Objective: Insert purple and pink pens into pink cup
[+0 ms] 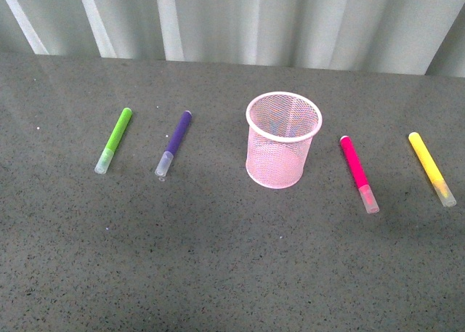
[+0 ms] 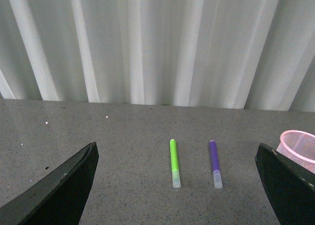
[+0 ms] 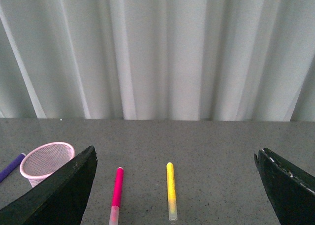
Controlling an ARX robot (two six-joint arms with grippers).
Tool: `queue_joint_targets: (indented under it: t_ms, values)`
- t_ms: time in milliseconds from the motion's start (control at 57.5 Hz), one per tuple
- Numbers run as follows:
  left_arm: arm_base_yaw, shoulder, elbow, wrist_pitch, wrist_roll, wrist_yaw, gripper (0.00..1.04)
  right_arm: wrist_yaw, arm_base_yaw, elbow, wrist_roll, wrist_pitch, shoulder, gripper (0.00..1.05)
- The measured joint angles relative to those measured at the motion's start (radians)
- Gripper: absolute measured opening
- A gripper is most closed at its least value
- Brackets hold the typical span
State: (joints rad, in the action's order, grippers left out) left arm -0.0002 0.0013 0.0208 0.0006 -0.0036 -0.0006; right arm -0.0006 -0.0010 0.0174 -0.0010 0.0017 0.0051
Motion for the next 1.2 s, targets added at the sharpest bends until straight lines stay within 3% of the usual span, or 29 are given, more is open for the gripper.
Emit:
queue_joint_targets:
  t_ms: [70,157,226,470,574,939,1200]
  values:
    - [0.001,0.002,0.000,-0.002,0.000,0.006,0.98,0.000,0.000,0.000,0.000,0.000,0.000,0.98]
    - [0.025,0.097,0.060,-0.178,-0.117,0.194,0.98,0.000,0.000,0.000,0.000,0.000,0.000,0.98]
    - [0.002,0.177,0.076,-0.180,-0.183,0.196,0.98,0.000,0.000,0.000,0.000,0.000,-0.001,0.98]
    - [-0.136,0.725,0.296,0.295,-0.185,0.109,0.98,0.000,0.000,0.000,0.000,0.000,-0.001,0.98]
    - [-0.171,1.021,0.478,0.405,-0.169,0.096,0.98,0.000,0.000,0.000,0.000,0.000,-0.001,0.98]
    - [-0.268,1.761,1.047,0.149,-0.076,0.063,0.98,0.000,0.000,0.000,0.000,0.000,-0.001,0.98]
    - [-0.277,1.930,1.115,0.090,-0.072,0.062,0.98,0.000,0.000,0.000,0.000,0.000,-0.001,0.98]
